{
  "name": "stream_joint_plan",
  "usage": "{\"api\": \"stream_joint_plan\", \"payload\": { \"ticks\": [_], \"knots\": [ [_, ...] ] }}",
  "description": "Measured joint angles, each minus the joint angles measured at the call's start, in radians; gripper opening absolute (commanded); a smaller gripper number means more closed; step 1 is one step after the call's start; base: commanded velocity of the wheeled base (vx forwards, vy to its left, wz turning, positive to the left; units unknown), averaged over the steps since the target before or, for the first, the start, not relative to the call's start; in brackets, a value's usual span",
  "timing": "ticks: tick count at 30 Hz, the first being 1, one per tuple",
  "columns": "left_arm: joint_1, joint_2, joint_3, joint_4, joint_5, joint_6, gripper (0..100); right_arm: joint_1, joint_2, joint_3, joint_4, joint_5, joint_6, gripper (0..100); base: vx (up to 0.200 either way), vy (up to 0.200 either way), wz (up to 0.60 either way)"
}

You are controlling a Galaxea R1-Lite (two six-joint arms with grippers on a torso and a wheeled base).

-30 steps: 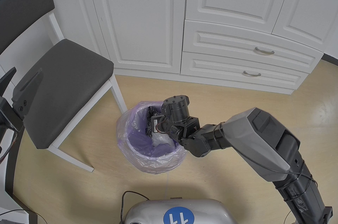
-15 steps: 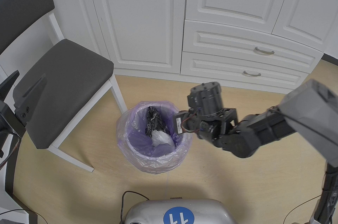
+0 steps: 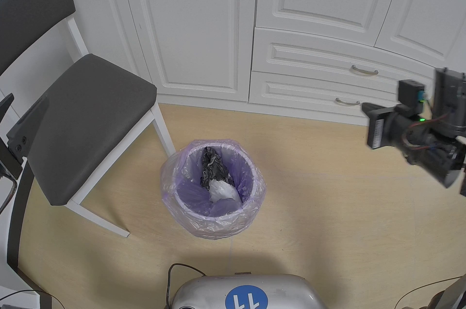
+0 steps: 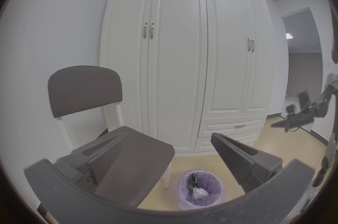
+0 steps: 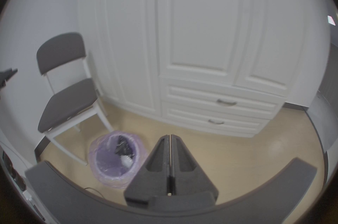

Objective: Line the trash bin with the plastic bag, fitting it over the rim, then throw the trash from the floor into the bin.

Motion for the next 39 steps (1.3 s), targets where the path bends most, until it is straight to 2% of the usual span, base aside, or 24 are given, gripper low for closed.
{"api": "stream_joint_plan", "payload": {
  "ticks": [11,21,26,31,35,39],
  "knots": [
    [0.130,-0.103,-0.013,0.023,-0.002,0.023,100,-0.277,-0.549,0.213,0.002,0.021,-0.023,0,0.000,0.000,0.00],
    [0.328,-0.320,0.042,0.109,-0.033,0.035,100,-0.487,-1.050,0.422,0.010,0.061,-0.036,0,0.000,0.000,0.00],
    [0.424,-0.493,0.071,0.267,-0.044,0.011,100,-0.541,-1.259,0.503,0.061,0.074,-0.029,0,0.000,0.000,0.00],
    [0.474,-0.648,0.083,0.457,-0.048,-0.018,100,-0.563,-1.373,0.555,0.098,0.082,0.019,0,0.000,0.000,0.00],
    [0.494,-0.725,0.109,0.489,-0.041,-0.080,100,-0.571,-1.411,0.620,0.108,0.083,0.033,0,0.000,0.000,0.00],
    [0.502,-0.759,0.173,0.494,-0.036,-0.100,100,-0.574,-1.428,0.701,0.107,0.084,0.029,0,0.000,0.000,0.00]
  ]
}}
